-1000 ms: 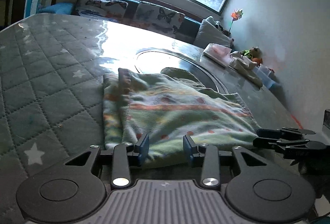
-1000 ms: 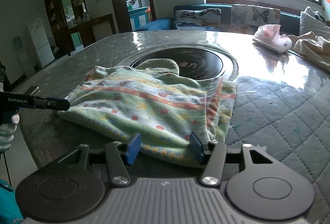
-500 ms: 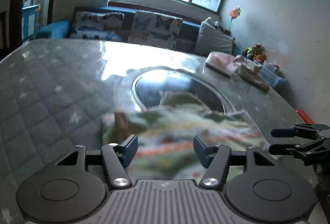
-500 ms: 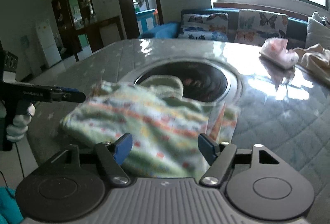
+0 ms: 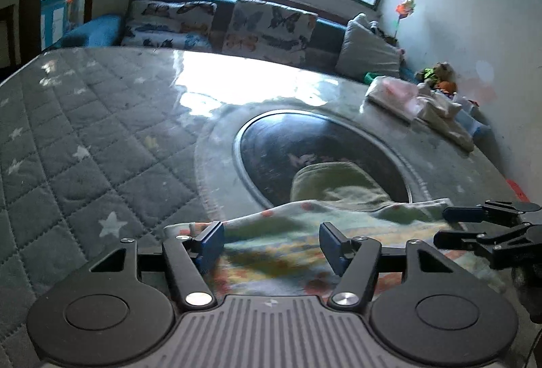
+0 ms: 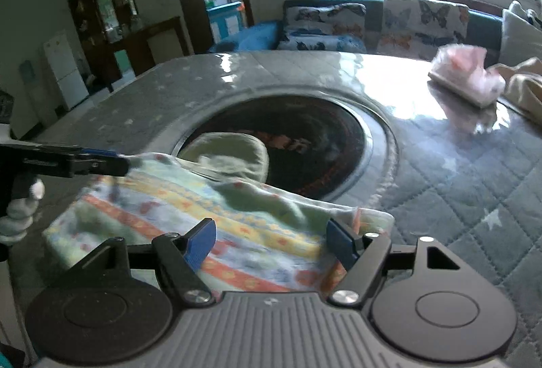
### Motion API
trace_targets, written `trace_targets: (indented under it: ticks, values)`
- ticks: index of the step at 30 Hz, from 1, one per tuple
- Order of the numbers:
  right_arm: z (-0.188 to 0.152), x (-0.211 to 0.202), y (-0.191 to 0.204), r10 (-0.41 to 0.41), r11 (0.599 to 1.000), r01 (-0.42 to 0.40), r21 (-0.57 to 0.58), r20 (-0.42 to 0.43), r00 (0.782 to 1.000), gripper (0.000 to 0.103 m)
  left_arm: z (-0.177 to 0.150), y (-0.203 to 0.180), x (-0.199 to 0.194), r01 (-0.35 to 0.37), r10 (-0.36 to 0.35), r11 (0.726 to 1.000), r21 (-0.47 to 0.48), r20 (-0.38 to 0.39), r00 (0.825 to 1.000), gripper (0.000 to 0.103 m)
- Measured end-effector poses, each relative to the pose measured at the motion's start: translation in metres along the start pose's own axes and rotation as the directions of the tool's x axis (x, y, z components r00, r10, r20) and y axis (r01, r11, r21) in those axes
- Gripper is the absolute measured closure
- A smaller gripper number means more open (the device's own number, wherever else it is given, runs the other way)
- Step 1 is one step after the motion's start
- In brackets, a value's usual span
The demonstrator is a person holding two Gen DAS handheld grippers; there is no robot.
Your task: Fold clothes
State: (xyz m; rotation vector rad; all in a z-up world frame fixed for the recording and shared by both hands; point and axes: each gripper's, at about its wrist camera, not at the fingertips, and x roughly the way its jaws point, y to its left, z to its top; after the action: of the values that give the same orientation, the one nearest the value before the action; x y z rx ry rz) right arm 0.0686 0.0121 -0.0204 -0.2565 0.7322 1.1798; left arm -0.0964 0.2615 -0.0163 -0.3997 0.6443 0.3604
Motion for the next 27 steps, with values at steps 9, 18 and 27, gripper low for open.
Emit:
trace_targets:
  ticks: [9,18,27]
  values:
    - [0.007,0.009,-0.002,-0.025,1.000,0.025,-0.008,-0.009,1.000,0.029,0.007,-0.013,-0.004,-0.007,0.005,0.999,0.049,0.031,1.000,0.049]
    - [0.022,0.044,0.009,-0.061,0.997,0.060,-0.044,-0.038,0.997,0.029,0.013,-0.034,0.032,-0.033,0.034,0.992,0.124,-0.009,0.999,0.053]
    - [0.024,0.048,0.014,-0.132,0.986,0.127,-0.105,-0.039,0.991,0.029,0.012,-0.031,0.033,-0.067,0.068,0.991,0.117,-0.001,0.998,0.054]
